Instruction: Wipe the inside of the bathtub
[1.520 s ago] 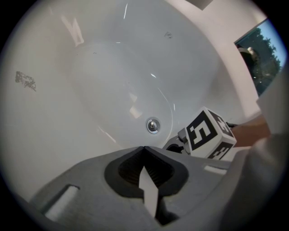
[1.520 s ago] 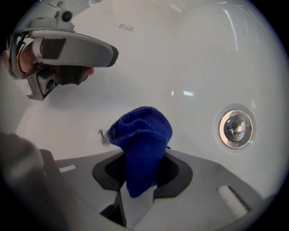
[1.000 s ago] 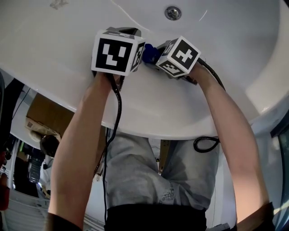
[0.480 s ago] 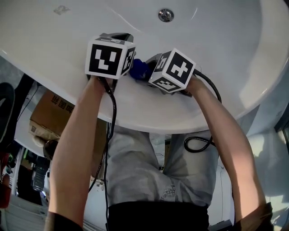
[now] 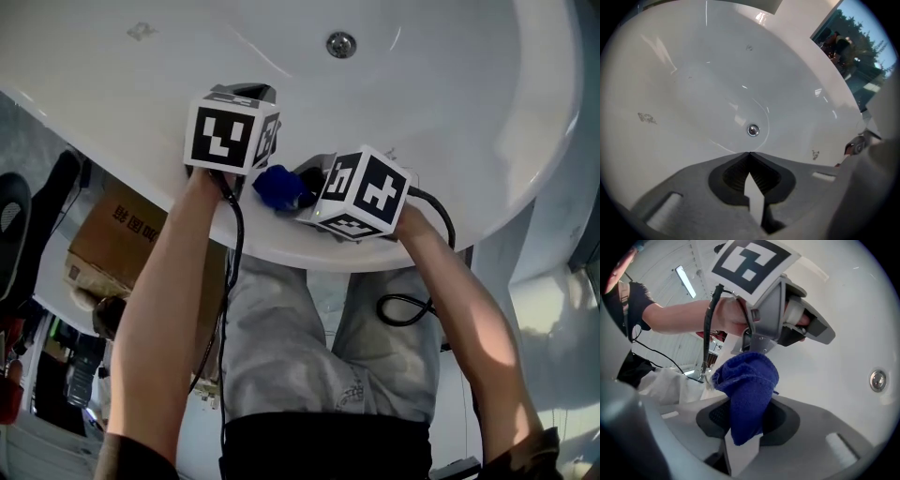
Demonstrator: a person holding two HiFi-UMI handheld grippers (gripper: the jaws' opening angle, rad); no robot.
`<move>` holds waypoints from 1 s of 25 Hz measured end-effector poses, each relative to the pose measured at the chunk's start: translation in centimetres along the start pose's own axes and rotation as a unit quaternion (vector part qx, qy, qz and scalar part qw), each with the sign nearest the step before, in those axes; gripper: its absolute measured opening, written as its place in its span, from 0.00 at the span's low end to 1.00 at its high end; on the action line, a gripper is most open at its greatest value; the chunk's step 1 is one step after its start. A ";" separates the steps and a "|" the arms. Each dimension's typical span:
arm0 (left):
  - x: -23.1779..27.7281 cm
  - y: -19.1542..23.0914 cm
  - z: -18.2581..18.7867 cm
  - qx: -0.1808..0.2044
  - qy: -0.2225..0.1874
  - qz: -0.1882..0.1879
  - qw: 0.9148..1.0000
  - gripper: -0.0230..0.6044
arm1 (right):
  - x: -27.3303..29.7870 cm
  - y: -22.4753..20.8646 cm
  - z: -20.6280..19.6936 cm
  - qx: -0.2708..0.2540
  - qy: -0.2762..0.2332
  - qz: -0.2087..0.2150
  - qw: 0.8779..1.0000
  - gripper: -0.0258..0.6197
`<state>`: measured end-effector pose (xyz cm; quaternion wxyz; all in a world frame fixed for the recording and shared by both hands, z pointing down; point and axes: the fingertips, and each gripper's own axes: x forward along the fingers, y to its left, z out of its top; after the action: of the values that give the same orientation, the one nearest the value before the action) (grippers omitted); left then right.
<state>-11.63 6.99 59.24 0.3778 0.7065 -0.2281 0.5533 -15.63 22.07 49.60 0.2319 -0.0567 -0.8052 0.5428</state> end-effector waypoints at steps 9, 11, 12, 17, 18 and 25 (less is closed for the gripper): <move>-0.5 -1.7 -1.1 0.002 0.012 -0.010 1.000 0.04 | -0.7 5.3 0.3 -0.011 -0.001 0.039 0.999 0.25; -0.4 -1.7 -1.1 0.002 0.014 -0.012 1.000 0.04 | -0.9 5.9 0.5 -0.013 -0.002 0.046 0.999 0.25; -0.4 -1.7 -1.1 0.003 0.015 -0.012 1.000 0.04 | -0.9 6.2 0.6 -0.015 -0.002 0.050 0.999 0.25; 0.3 -1.7 -0.4 0.003 0.018 -0.013 1.000 0.04 | -1.2 5.9 0.8 -0.009 -0.006 0.064 0.998 0.25; 0.5 -1.7 -0.2 0.002 0.018 -0.014 1.000 0.04 | -1.4 5.5 1.0 -0.006 -0.009 0.062 0.998 0.25; 1.1 -1.5 1.5 -0.014 0.010 -0.022 1.000 0.04 | -3.2 2.0 1.5 -0.014 0.016 0.019 1.000 0.25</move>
<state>-9.29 6.85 59.71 0.4017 0.7007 -0.2164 0.5484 -13.73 20.50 46.37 0.2338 -0.0837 -0.8080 0.5343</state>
